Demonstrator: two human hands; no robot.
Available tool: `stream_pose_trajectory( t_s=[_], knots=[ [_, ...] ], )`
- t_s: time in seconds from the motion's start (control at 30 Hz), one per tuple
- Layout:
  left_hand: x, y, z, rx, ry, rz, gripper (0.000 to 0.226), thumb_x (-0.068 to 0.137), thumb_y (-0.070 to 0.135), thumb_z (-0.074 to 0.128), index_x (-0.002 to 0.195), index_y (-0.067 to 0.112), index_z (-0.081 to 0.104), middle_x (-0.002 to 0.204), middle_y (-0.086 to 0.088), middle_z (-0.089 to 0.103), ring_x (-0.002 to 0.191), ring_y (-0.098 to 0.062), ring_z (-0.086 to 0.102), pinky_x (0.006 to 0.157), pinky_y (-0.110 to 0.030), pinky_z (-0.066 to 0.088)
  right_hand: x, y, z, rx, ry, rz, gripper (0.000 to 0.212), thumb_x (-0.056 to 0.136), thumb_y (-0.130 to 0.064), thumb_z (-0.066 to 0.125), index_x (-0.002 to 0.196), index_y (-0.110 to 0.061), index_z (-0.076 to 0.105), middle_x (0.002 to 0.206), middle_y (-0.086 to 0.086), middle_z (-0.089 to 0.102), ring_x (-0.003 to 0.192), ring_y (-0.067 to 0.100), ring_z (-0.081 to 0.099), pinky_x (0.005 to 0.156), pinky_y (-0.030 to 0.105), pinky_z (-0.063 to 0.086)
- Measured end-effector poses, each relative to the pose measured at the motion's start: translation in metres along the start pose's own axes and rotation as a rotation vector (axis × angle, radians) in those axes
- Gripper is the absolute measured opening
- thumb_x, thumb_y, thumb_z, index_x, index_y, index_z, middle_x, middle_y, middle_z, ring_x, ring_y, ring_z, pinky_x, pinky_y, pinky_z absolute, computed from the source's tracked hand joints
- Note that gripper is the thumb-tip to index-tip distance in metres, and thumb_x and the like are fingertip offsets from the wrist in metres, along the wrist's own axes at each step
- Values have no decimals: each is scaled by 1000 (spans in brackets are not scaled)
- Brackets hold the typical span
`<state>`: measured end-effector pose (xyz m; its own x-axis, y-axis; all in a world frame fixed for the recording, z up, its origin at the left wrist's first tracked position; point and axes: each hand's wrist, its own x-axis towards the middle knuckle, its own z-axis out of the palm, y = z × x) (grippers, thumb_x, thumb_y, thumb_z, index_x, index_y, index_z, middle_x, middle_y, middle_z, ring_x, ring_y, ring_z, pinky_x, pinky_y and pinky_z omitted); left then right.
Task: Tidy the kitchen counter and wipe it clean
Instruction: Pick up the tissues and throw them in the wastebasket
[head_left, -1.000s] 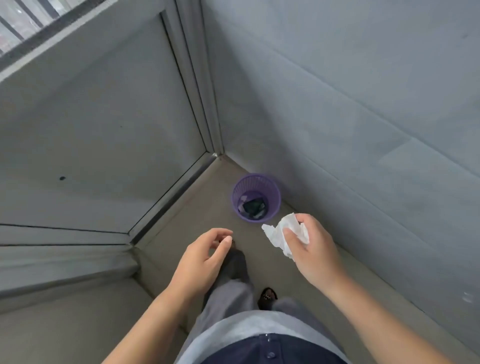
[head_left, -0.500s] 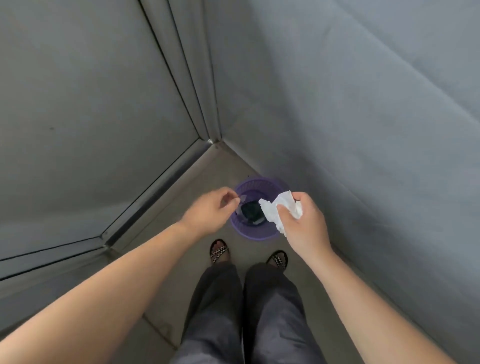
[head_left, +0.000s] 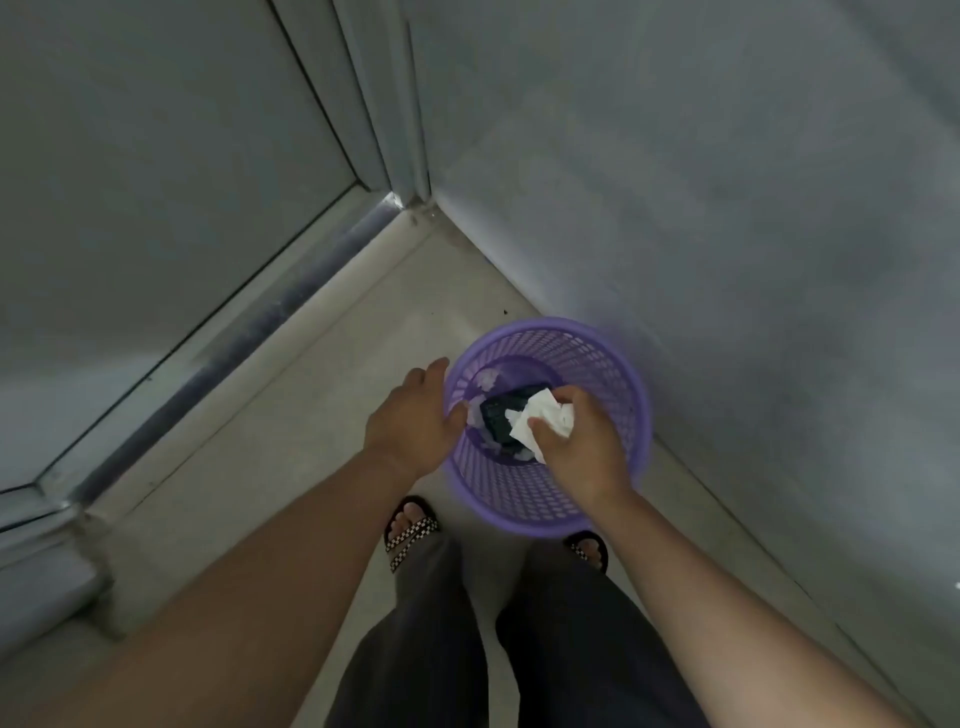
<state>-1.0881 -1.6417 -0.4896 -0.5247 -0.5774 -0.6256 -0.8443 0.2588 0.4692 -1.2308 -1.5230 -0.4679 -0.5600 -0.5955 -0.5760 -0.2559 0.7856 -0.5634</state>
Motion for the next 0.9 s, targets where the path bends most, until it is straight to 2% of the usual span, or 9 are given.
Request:
stream_pose_trajectory(
  t_s=[0.1, 0.2, 0.3, 0.37, 0.43, 0.53, 0.6, 0.77, 0.9],
  knots=[
    [14, -13, 25, -32, 76, 59, 46, 94, 31, 43, 138, 16, 36, 122, -16, 49, 99, -30, 57, 79, -42, 49, 22, 23, 22, 9, 29, 14, 33, 87, -23, 60, 117, -12, 51, 118, 4, 54, 95, 10, 45, 74, 16, 32],
    [20, -28, 35, -109, 157, 68, 36, 95, 19, 43, 132, 19, 43, 112, -11, 55, 89, -25, 58, 72, -32, 46, 41, 33, 38, 4, 21, 20, 34, 88, -23, 60, 118, -10, 50, 119, 6, 54, 94, 10, 44, 70, 11, 29],
    [24, -34, 39, -152, 121, 86, 35, 96, 21, 42, 131, 21, 42, 107, -7, 61, 83, -22, 58, 68, -27, 40, 56, 44, 50, -96, -48, 39, 46, 87, -29, 60, 124, -7, 45, 128, 11, 46, 108, 21, 47, 79, 23, 36],
    [25, -32, 39, -172, 107, 79, 34, 97, 22, 41, 131, 20, 41, 106, -7, 63, 81, -21, 59, 66, -28, 41, 60, 50, 51, -221, -111, 63, 55, 89, -36, 57, 131, -6, 39, 136, 13, 38, 120, 29, 41, 91, 35, 40],
    [25, -29, 38, -182, 90, 25, 33, 96, 23, 42, 130, 19, 43, 108, -8, 64, 84, -23, 61, 69, -29, 45, 57, 50, 47, -255, -148, 79, 57, 90, -38, 53, 134, -6, 36, 139, 14, 35, 123, 31, 39, 96, 40, 41],
    [21, -22, 26, -202, -20, -157, 38, 94, 26, 47, 130, 15, 44, 116, -10, 61, 98, -27, 59, 76, -25, 40, 42, 42, 30, -223, -136, 64, 50, 91, -36, 53, 129, -7, 42, 132, 15, 44, 118, 31, 45, 94, 39, 41],
    [9, -15, 9, -206, -70, -212, 40, 93, 29, 49, 130, 14, 45, 118, -9, 59, 102, -27, 57, 78, -23, 37, 26, 33, 15, -194, -133, 55, 44, 90, -35, 54, 124, -7, 48, 126, 15, 51, 113, 31, 50, 92, 38, 43],
    [-58, 26, -55, -237, -66, -203, 35, 92, 30, 50, 123, 15, 54, 115, -3, 60, 103, -20, 56, 79, -21, 36, -35, -6, -34, -100, -118, 47, 36, 89, -34, 55, 115, -9, 57, 117, 12, 59, 108, 27, 56, 88, 30, 41],
    [-144, 73, -117, -328, -32, -184, 31, 92, 27, 51, 120, 16, 56, 104, 2, 58, 91, -13, 54, 72, -20, 35, -109, -64, -95, -84, -113, -3, 32, 91, -36, 50, 111, -13, 59, 114, 6, 59, 102, 22, 57, 75, 23, 35]
  ],
)
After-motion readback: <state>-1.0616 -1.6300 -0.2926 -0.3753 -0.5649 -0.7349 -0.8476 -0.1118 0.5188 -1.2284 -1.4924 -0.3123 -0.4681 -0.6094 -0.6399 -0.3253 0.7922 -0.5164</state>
